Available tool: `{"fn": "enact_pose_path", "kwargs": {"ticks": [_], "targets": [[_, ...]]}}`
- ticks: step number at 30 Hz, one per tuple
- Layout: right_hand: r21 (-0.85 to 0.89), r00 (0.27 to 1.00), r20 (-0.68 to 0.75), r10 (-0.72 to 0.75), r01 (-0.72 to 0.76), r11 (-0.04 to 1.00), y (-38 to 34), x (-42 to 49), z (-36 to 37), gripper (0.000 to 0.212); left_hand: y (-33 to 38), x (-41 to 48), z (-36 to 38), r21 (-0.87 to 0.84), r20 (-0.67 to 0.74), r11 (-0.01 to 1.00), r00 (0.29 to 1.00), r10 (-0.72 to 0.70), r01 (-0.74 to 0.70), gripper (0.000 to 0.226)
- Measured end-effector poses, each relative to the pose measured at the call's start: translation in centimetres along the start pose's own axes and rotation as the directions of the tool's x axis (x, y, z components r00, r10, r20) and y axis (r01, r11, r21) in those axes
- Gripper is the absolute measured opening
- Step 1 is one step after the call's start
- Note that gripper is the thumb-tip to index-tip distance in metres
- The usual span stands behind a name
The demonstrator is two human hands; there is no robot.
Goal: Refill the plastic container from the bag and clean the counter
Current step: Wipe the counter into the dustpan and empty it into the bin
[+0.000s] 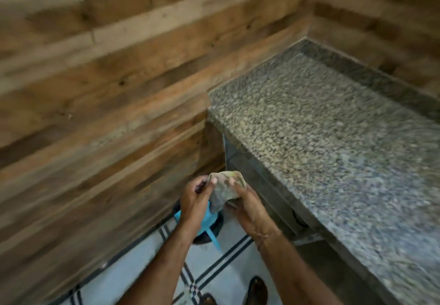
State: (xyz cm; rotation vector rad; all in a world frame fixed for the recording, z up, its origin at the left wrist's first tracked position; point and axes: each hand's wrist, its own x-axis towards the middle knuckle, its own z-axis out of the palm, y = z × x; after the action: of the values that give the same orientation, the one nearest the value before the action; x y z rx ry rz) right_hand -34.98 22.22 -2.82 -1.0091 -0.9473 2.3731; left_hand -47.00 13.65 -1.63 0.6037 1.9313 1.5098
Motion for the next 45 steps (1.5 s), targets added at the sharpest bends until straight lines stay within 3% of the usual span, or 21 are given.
{"fn": "enact_pose_path", "kwargs": {"ticks": [3, 7, 11, 15, 20, 23, 27, 31, 34, 35, 37, 41, 43, 45], "targets": [[-0.045, 0.979, -0.047, -0.200, 0.198, 0.979, -4.8, -1.4, -0.2, 0.042, 4.9, 0.8, 2.0, -0.083, 0.031, 0.996, 0.999, 0.036, -0.033, 0.011], [-0.318, 0.883, 0.024, -0.469, 0.452, 0.833, -11.4, -3.4, -0.8, 0.046, 10.4, 2.6, 4.4, -0.083, 0.150, 0.987, 0.977, 0.150, -0.139, 0.020], [-0.423, 0.833, 0.144, -0.534, 0.539, 0.728, -17.2, -4.7, -1.1, 0.039, 14.2, 4.5, 6.8, -0.068, 0.279, 0.976, 0.936, 0.216, -0.205, 0.021], [-0.453, 0.815, 0.104, -0.570, 0.549, 0.702, -20.7, -3.9, -2.1, 0.018, 16.7, 7.0, 9.8, -0.090, 0.375, 0.976, 0.901, 0.218, -0.199, 0.023], [-0.362, 0.810, -0.027, -0.586, 0.539, 0.761, -22.6, -1.8, -3.5, 0.034, 17.1, 9.8, 13.1, -0.033, 0.477, 0.993, 0.871, 0.118, -0.116, 0.014], [-0.304, 0.806, -0.146, -0.573, 0.515, 0.802, -22.7, 0.4, -4.5, 0.020, 16.4, 12.2, 14.9, -0.039, 0.444, 0.997, 0.893, 0.074, -0.063, 0.014], [-0.321, 0.826, -0.188, -0.532, 0.460, 0.828, -21.9, 3.7, -6.0, 0.030, 14.8, 16.6, 16.6, 0.023, 0.366, 0.998, 0.929, 0.047, -0.059, 0.021], [-0.557, 0.744, -0.372, -0.555, 0.299, 0.775, -20.3, 8.7, -7.9, 0.034, 11.6, 20.7, 17.4, 0.258, 0.421, 0.955, 0.907, 0.025, -0.147, 0.020], [-0.642, 0.757, -0.442, -0.480, 0.106, 0.759, -18.5, 11.7, -8.6, 0.030, 8.7, 23.2, 17.9, 0.369, 0.482, 0.898, 0.876, 0.034, -0.238, 0.019], [-0.673, 0.762, -0.457, -0.459, 0.042, 0.738, -17.8, 12.6, -9.1, 0.026, 7.6, 23.9, 18.0, 0.395, 0.507, 0.880, 0.862, 0.030, -0.263, 0.020], [-0.801, 0.773, -0.441, -0.456, -0.109, 0.589, -16.4, 14.2, -9.9, 0.021, 5.7, 24.8, 17.8, 0.470, 0.559, 0.814, 0.829, 0.026, -0.342, 0.023], [-0.917, 0.770, -0.389, -0.505, -0.270, 0.294, -14.8, 15.0, -10.4, 0.037, 3.0, 25.4, 17.1, 0.623, 0.604, 0.562, 0.791, 0.097, -0.545, 0.042], [-0.932, 0.771, -0.359, -0.526, -0.261, 0.253, -14.8, 14.9, -10.6, 0.041, 3.2, 25.4, 17.1, 0.640, 0.613, 0.486, 0.777, 0.145, -0.595, 0.046], [-0.931, 0.769, -0.352, -0.533, -0.226, 0.288, -15.0, 14.4, -10.9, 0.042, 3.3, 25.4, 17.2, 0.640, 0.613, 0.487, 0.777, 0.143, -0.595, 0.049]]}}
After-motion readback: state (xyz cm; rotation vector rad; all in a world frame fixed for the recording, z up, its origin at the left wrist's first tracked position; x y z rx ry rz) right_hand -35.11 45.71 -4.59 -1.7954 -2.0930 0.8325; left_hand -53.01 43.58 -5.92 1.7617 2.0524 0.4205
